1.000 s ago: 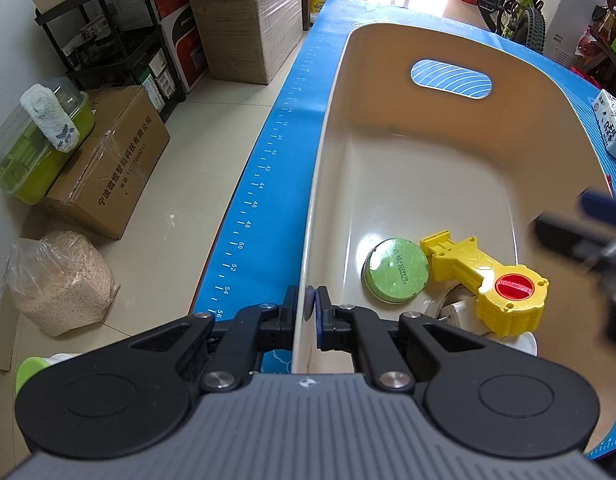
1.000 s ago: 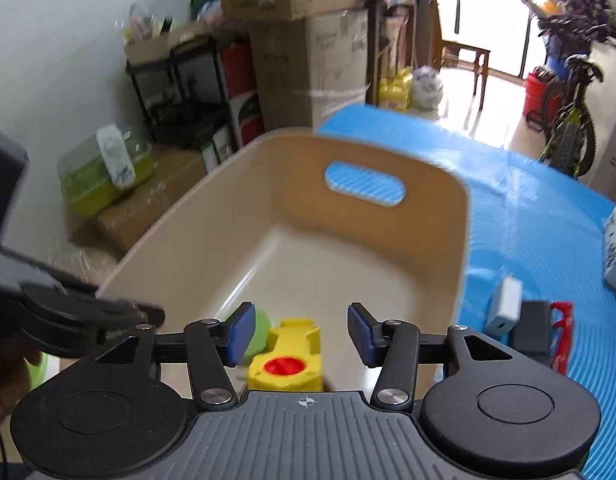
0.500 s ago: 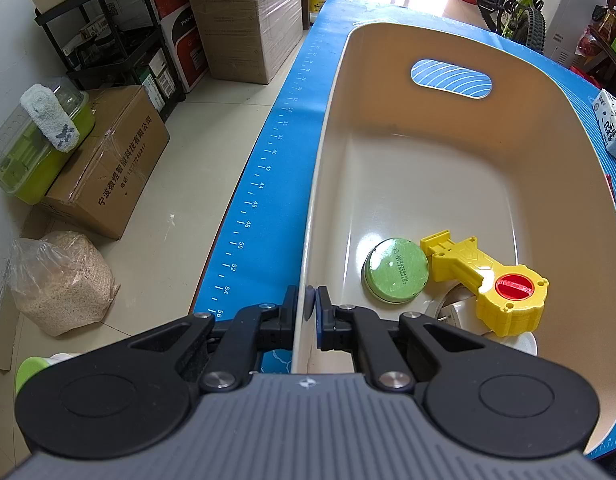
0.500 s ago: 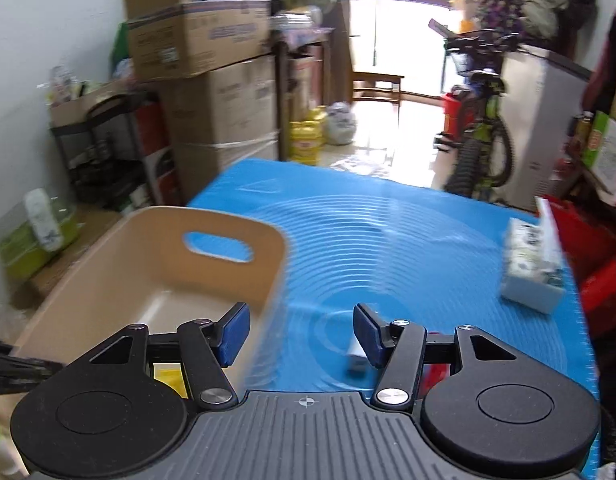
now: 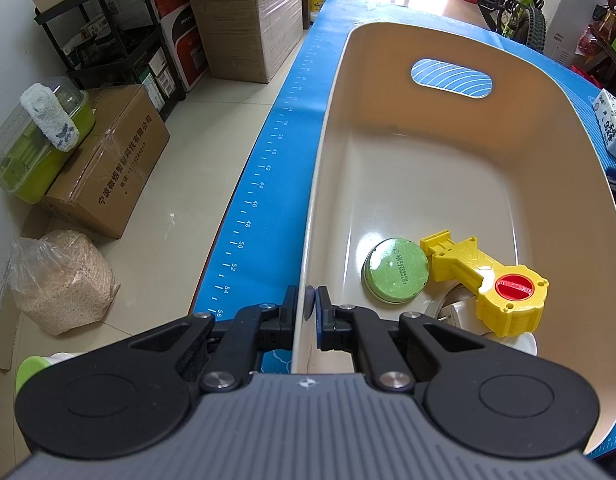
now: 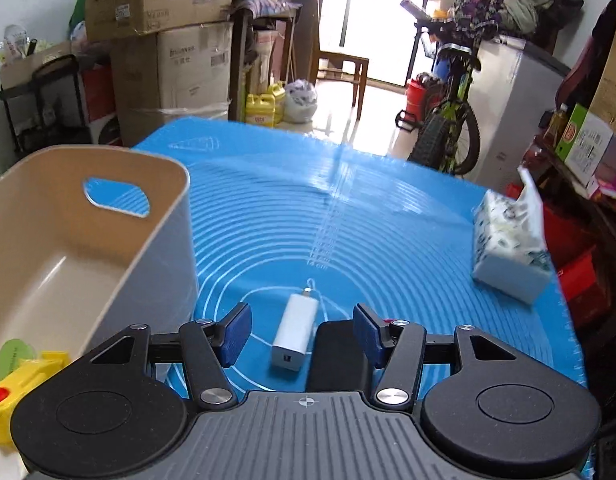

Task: Organize rigid objects
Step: 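Move the right gripper to the small white USB charger and grasp it, then carry the USB charger into the basket and open the right gripper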

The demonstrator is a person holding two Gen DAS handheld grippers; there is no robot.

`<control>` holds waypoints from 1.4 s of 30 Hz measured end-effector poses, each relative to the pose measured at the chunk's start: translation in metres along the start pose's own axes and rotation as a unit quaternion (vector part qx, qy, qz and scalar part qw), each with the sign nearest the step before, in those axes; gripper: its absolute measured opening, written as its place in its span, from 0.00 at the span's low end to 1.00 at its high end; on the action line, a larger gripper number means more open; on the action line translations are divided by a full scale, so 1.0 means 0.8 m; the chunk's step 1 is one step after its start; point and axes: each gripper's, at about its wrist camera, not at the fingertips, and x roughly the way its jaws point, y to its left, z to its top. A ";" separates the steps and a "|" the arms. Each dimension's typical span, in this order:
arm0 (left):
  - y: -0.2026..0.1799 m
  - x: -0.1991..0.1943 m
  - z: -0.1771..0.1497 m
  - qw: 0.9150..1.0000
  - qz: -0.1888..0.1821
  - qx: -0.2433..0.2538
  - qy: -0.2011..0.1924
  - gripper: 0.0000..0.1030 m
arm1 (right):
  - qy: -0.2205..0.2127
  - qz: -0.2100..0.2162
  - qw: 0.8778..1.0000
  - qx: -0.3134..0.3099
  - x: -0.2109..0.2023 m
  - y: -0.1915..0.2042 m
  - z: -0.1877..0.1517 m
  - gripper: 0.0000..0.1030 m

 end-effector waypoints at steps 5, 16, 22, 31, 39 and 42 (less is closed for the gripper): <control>0.004 0.000 -0.001 1.000 0.002 0.002 0.000 0.09 | 0.013 -0.009 1.000 -0.020 0.027 0.015 -0.002 0.60; 0.000 0.000 -0.001 1.000 0.002 0.001 0.000 0.09 | 0.032 -0.045 0.998 -0.027 0.063 0.027 -0.015 0.48; -0.002 0.000 -0.001 1.000 0.003 0.002 0.000 0.09 | 0.033 -0.041 0.998 -0.034 0.069 0.034 -0.019 0.32; -0.002 0.001 -0.001 1.000 0.005 0.003 0.001 0.09 | 0.016 -0.050 0.998 -0.024 0.050 0.021 -0.018 0.31; -0.002 0.001 0.000 1.000 0.005 0.003 0.001 0.09 | -0.012 -0.035 0.999 -0.022 0.007 0.021 -0.003 0.31; -0.002 0.001 -0.001 1.000 0.004 0.003 0.001 0.09 | -0.025 -0.028 0.999 -0.020 -0.014 0.020 0.003 0.31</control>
